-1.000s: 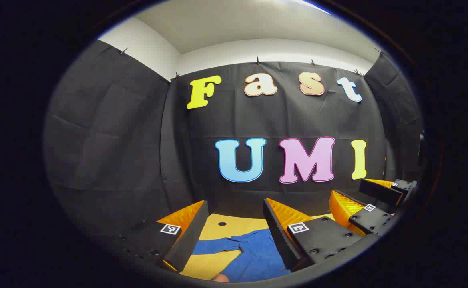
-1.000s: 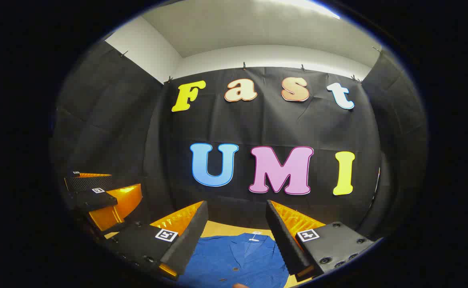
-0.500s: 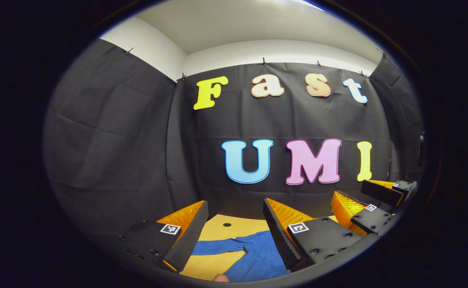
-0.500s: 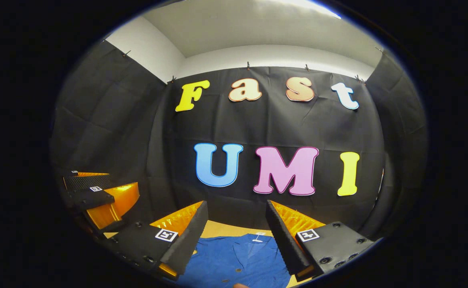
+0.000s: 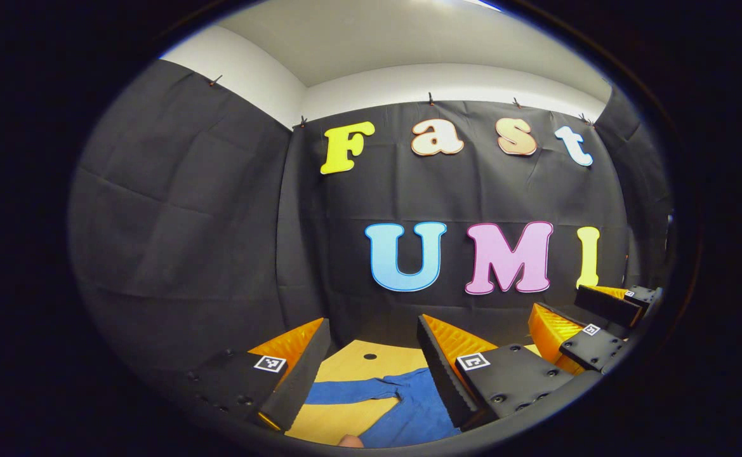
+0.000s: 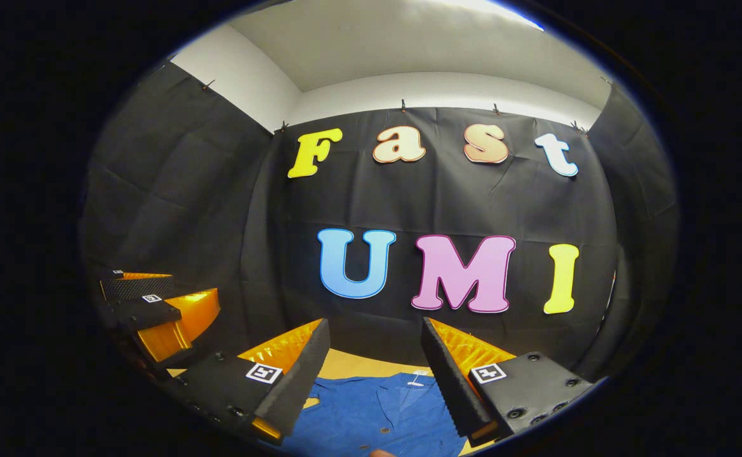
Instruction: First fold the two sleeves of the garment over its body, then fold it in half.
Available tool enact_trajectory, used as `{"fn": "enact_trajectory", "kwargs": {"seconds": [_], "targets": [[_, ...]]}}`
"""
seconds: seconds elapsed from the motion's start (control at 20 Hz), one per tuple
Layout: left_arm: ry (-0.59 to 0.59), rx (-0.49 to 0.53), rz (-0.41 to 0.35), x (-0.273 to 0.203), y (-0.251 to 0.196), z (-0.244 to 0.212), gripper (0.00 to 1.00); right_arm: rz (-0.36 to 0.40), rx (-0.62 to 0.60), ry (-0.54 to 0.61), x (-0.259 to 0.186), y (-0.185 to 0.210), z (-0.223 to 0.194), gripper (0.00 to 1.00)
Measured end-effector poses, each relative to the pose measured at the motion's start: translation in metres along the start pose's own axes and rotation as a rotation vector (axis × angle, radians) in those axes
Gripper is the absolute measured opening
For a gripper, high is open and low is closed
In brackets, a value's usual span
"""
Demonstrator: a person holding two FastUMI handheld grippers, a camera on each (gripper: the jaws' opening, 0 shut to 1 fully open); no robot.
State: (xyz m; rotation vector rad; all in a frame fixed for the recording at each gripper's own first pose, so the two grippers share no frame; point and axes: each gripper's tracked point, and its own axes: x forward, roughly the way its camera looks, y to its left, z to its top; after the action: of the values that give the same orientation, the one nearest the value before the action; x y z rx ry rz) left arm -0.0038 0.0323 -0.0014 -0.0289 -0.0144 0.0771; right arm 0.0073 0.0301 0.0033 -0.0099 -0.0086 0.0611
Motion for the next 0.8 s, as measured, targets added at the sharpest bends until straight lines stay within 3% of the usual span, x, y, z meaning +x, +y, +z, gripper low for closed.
{"fn": "enact_trajectory", "kwargs": {"seconds": [0.5,0.8], "targets": [[-0.008,-0.011,-0.049,0.009,-0.007,0.0,0.8,-0.055,-0.011,-0.017,0.001,-0.011,0.002,0.92],[0.043,-0.03,-0.125,0.021,-0.009,-0.019,0.8,-0.168,-0.07,-0.053,-0.011,-0.024,0.016,0.92]]}}
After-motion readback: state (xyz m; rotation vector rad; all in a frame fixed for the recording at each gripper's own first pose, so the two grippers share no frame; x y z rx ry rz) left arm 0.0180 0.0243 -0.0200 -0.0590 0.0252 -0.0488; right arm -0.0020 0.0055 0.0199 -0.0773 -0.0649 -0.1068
